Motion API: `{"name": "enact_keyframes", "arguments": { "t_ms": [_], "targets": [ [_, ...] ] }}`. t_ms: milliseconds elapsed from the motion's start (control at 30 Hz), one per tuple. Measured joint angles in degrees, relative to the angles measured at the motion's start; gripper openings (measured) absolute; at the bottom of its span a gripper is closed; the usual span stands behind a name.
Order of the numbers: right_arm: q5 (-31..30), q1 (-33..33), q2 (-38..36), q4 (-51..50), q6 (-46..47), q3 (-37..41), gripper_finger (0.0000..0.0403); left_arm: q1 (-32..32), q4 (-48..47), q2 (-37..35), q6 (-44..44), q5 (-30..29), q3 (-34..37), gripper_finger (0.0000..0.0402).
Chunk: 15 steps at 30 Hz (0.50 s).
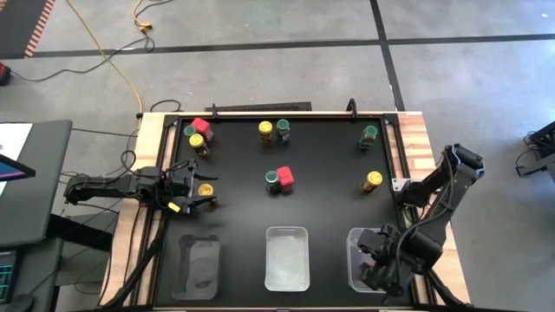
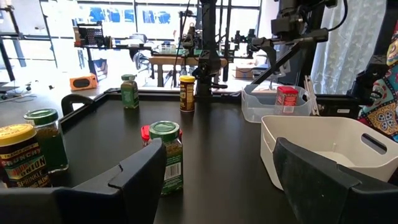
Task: Sort spices by type
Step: Put the bottom center green seasoning bottle into the white bin
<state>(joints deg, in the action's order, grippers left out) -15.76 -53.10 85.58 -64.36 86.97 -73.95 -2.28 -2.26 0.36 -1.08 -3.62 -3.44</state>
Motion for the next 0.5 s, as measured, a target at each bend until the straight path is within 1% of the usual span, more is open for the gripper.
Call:
{"name": "enact_keyframes", "arguments": {
  "t_ms": [100,167,300,433,500],
  "targets": [
    [-2.9,1.2,0.0,1.5,-1.9,0.0,0.033,0.0,0.0,0.0,0.0,0.0,0.0,0.0281],
    [-7.1,1.3,0.0,3.1,-4.2,0.0,0.033,0.0,0.0,0.0,0.0,0.0,0.0,0.0281],
    [-20.6,0.5,0.0,5.8,-4.8,0.0,0.033,0.0,0.0,0.0,0.0,0.0,0.0,0.0281],
    [-35.4,0.7,0.0,5.3,-2.9,0.4,0.033,0.0,0.0,0.0,0.0,0.0,0.0,0.0281],
    [-40.5,1.8,0.0,4.2,-1.7,0.4,0.033,0.0,0.0,0.0,0.0,0.0,0.0,0.0281]
  ]
}}
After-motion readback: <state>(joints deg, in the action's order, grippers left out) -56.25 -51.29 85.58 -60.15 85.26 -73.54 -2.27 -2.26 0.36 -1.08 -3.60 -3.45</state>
